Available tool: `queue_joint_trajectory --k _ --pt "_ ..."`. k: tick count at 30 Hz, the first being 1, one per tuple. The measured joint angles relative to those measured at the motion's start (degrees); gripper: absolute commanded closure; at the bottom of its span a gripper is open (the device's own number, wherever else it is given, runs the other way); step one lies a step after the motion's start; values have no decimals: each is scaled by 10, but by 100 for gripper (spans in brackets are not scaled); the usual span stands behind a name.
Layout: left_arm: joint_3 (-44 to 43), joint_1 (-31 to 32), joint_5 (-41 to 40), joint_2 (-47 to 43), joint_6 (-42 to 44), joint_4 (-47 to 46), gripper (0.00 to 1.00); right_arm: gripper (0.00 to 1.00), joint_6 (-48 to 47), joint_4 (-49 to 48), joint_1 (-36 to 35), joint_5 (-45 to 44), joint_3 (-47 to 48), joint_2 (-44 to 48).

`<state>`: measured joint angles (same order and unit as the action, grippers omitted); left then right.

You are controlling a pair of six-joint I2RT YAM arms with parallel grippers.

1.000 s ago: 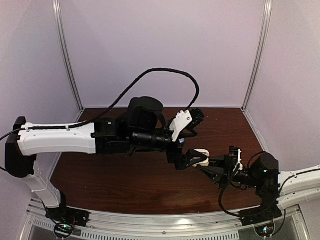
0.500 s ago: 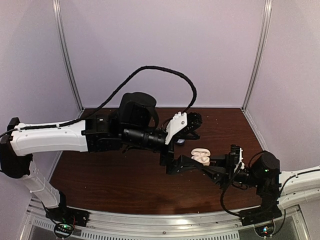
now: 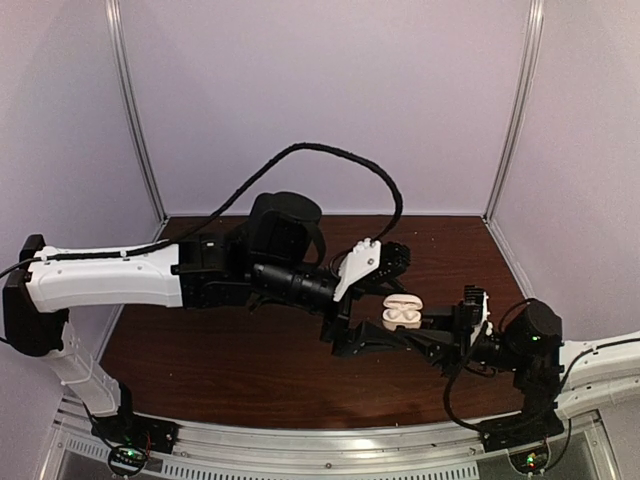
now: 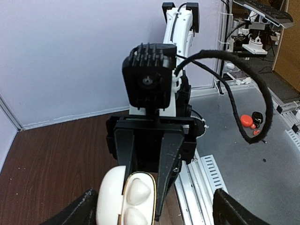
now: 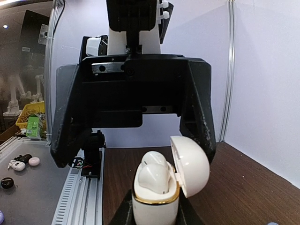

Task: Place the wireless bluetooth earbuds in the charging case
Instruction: Close the charging case with the earbuds inside, then place the charging case with the earbuds at the center of the board.

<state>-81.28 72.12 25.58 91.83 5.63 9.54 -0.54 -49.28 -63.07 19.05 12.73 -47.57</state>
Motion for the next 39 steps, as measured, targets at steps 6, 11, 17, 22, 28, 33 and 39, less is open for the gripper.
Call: queue_joint_trajectory --k 6,11,17,22,28,33,39 --pt "1 7 13 -5 32 -5 23 100 27 -1 16 6 0 2" --pt "17 10 -3 -21 44 -9 10 100 49 -2 25 6 0 2" --pt "81 5 -69 -80 6 -45 2 100 90 15 65 -32 5 -3" --pt "116 -73 -103 -106 -65 -93 2 100 143 84 140 -49 48 -42" --pt "177 -128 -151 -129 -141 -129 2 100 207 137 198 -39 104 -140" --pt "220 -145 -192 -159 -178 -141 2 98 255 153 202 -7 162 -271" --pt "251 -152 -241 -202 -200 -156 2 97 302 146 205 22 221 -413"
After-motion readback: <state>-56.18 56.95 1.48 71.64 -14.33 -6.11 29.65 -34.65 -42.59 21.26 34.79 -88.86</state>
